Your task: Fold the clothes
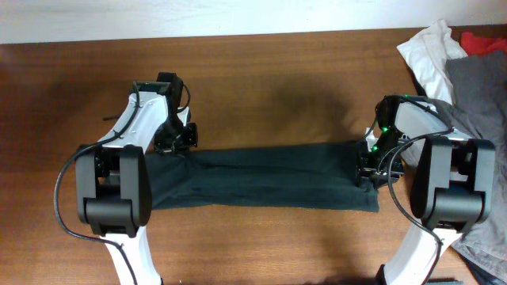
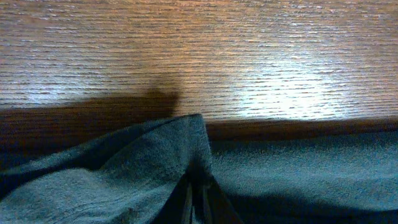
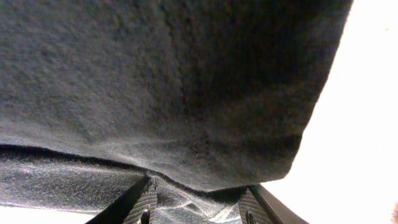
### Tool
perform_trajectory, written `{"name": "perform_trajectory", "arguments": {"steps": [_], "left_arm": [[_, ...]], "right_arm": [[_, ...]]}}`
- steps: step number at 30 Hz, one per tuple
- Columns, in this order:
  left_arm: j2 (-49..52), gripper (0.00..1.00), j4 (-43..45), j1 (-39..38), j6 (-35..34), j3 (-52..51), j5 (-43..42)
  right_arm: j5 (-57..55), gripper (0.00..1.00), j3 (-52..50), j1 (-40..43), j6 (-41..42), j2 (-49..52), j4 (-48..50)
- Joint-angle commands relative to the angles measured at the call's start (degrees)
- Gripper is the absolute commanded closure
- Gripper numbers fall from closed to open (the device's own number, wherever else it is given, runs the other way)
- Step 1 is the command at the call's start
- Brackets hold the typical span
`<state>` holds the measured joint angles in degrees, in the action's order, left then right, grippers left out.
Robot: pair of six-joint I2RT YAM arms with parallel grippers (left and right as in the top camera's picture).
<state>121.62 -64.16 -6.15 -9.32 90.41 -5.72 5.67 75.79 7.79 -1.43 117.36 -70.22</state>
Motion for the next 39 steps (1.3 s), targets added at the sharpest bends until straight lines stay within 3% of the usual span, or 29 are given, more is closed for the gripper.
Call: {"name": "perform_trajectory", "arguments": {"steps": [1,6,16,26,39], "left_arm": [[0.87,0.96,-0.22,-0.13,-0.04,1.46,0.26],[0.22,0.97,-5.73,-0.44,0.42,7.54,-0.33],[-2.84,0.98,-12.28,-9.27,11.41,15.65,-4.57],[-2.71,0.98,-17.81,-17.49,14.82,10.86,-3.23],[-2.71,0.98,-17.68,-18.53,15.23,1.4,-4.74]], "right_arm": [[0.15,0.53,-1.03,-0.33,0.37,-0.74,0.2],[0.15,0.53,-1.03,-0.33,0.39,-0.74,0.22],[0.13,0.52,-1.03,-0.33,0.37,-0.74,0.44],[0.13,0.52,-1.03,-0.33,0.37,-0.74,0.42],[0.13,0.52,-1.03,-0.33,0.37,-0.74,0.44]]}}
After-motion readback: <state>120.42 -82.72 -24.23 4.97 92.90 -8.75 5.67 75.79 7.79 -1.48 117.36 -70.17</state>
